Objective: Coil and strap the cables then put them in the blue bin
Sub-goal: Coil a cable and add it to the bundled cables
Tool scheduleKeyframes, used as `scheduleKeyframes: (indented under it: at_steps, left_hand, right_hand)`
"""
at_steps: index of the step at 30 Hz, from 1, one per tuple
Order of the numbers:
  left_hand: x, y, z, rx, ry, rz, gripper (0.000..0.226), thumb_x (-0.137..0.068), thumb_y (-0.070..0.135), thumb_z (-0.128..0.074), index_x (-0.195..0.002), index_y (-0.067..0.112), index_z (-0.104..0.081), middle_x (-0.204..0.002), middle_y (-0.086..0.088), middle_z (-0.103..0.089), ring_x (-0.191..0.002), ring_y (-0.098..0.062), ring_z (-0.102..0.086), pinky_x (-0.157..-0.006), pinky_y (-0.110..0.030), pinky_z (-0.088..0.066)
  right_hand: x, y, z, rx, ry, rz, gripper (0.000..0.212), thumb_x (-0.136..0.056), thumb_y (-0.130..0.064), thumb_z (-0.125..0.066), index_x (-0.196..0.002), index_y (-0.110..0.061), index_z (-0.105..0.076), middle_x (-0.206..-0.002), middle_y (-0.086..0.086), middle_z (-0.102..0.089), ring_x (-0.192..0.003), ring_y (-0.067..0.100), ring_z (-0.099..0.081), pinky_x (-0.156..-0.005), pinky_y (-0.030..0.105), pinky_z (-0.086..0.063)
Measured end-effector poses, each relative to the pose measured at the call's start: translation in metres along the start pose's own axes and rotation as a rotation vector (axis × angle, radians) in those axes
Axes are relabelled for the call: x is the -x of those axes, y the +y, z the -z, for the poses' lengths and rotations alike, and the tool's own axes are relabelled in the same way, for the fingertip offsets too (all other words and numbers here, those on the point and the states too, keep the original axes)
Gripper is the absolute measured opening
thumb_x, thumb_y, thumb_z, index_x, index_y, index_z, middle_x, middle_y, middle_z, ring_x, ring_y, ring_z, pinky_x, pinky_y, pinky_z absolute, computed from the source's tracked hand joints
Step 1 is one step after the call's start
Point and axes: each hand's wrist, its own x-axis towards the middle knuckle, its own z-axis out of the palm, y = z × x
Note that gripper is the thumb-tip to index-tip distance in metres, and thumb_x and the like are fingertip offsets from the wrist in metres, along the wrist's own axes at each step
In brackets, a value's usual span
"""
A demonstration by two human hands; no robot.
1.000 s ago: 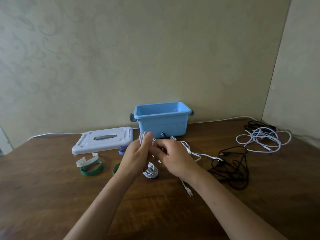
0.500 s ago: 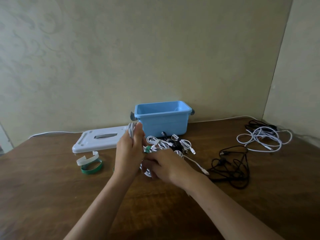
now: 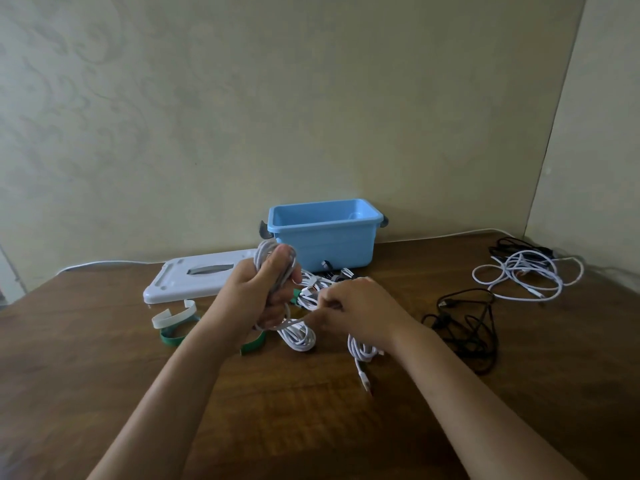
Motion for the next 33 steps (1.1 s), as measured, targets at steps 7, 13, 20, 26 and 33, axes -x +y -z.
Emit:
scheduleKeyframes:
  at_steps: [7, 13, 20, 26, 33]
  left_hand:
    - [-0.007, -0.010, -0.007, -0.850, 0.158, -0.136, 0.043, -0.100, 0.044, -0.050, -0.074, 0.012, -0.061, -0.061, -0.006, -0.059, -0.049, -0.003, -0.050, -0.047, -0.024, -0.040]
    - [-0.012, -0.027, -0.018, -0.774, 0.095, -0.086, 0.045, -0.098, 0.049, -0.051, -0.072, 0.014, -0.063, -0.055, 0.002, -0.055, -0.046, -0.004, -0.047, -0.048, -0.024, -0.037]
    - [-0.013, -0.024, -0.015, -0.789, 0.149, -0.092, 0.040, -0.099, 0.049, -0.047, -0.072, 0.022, -0.055, -0.056, 0.005, -0.052, -0.047, -0.003, -0.047, -0.047, -0.018, -0.037]
    - [-0.014, -0.023, -0.009, -0.781, 0.384, -0.060, 0.035, -0.101, 0.047, -0.044, -0.078, 0.022, -0.053, -0.067, 0.001, -0.056, -0.060, -0.014, -0.053, -0.055, -0.028, -0.042]
    - [-0.013, -0.025, -0.016, -0.278, 0.344, 0.037, 0.039, -0.099, 0.037, -0.049, -0.069, 0.012, -0.055, -0.047, 0.005, -0.044, -0.045, -0.013, -0.040, -0.049, -0.032, -0.034]
  right_hand:
    - [0.000, 0.017, 0.015, -0.095, 0.343, -0.083, 0.044, -0.083, -0.069, -0.062, -0.077, -0.026, -0.069, -0.060, -0.015, -0.060, -0.055, -0.002, -0.057, -0.048, 0.013, -0.038]
    - [-0.001, 0.001, 0.001, -0.436, 0.406, -0.139, 0.037, -0.089, -0.054, -0.065, -0.079, -0.019, -0.070, -0.063, -0.015, -0.065, -0.061, -0.003, -0.061, -0.054, 0.010, -0.041]
    - [-0.001, -0.007, 0.004, -0.677, 0.339, -0.164, 0.039, -0.095, -0.049, -0.061, -0.090, -0.012, -0.073, -0.063, -0.010, -0.064, -0.062, 0.000, -0.060, -0.060, 0.011, -0.045]
    - [0.006, -0.020, 0.012, -1.003, 0.155, -0.149, 0.029, -0.104, -0.037, -0.051, -0.104, -0.015, -0.069, -0.062, -0.007, -0.051, -0.063, 0.017, -0.069, -0.073, 0.029, -0.059]
    - [0.006, -0.028, -0.001, -0.569, 0.181, -0.084, 0.036, -0.103, -0.052, -0.040, -0.102, -0.025, -0.064, -0.054, -0.029, -0.053, -0.056, -0.012, -0.052, -0.058, 0.010, -0.034]
